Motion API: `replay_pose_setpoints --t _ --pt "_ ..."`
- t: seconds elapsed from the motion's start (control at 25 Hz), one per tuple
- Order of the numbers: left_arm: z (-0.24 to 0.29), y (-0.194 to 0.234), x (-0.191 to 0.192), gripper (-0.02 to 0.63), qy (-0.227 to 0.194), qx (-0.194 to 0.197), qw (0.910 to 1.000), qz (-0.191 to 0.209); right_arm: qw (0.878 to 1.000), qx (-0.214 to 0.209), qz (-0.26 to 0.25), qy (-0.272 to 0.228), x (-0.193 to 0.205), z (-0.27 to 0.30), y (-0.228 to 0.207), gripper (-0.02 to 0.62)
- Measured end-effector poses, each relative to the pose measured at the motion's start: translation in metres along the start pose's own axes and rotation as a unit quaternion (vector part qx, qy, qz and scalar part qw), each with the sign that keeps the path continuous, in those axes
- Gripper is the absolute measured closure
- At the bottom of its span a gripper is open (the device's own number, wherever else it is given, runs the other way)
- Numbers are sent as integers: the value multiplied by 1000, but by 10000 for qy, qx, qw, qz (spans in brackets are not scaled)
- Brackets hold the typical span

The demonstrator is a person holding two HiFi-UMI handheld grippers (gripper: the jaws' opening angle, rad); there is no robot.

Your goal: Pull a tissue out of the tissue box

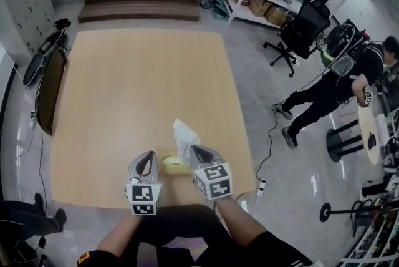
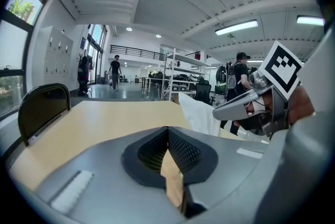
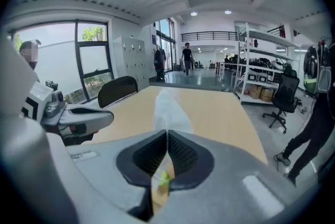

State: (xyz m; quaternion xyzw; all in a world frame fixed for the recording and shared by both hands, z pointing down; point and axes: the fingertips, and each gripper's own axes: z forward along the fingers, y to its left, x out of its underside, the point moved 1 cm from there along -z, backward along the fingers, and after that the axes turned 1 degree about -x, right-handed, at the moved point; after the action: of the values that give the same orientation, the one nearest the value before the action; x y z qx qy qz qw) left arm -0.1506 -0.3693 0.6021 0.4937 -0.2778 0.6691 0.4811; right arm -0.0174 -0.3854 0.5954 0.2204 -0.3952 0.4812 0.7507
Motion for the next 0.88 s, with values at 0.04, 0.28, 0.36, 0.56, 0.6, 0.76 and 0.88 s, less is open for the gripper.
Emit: replay_pose_setpoints --t 0.04,0.28,0.36,0.56,0.6,0.76,0.88 --pt "-5 -6 1 588 -12 -5 10000 -27 10000 -18 0 -67 -1 -9 0 595" --pt "-18 -18 -9 588 -237 -108 9997 24 9982 -207 -115 -546 -16 -31 10 595" --pt "-28 -23 -10 588 -284 -163 9995 27 9976 -272 -144 -621 -14 -39 14 595" --pt "-57 -55 -2 588 -303 -327 9990 13 9966 -441 -117 -691 15 -68 15 595" --pt "-63 -60 -2 588 -318 -374 9988 -3 9962 -485 -117 -719 19 -72 15 595" --pt "-79 -80 13 588 -311 -546 9980 -40 9948 -649 -86 -778 43 -82 14 595" --pt "-92 -89 25 588 -248 -711 9972 -5 9941 -752 -40 -776 59 -91 15 595"
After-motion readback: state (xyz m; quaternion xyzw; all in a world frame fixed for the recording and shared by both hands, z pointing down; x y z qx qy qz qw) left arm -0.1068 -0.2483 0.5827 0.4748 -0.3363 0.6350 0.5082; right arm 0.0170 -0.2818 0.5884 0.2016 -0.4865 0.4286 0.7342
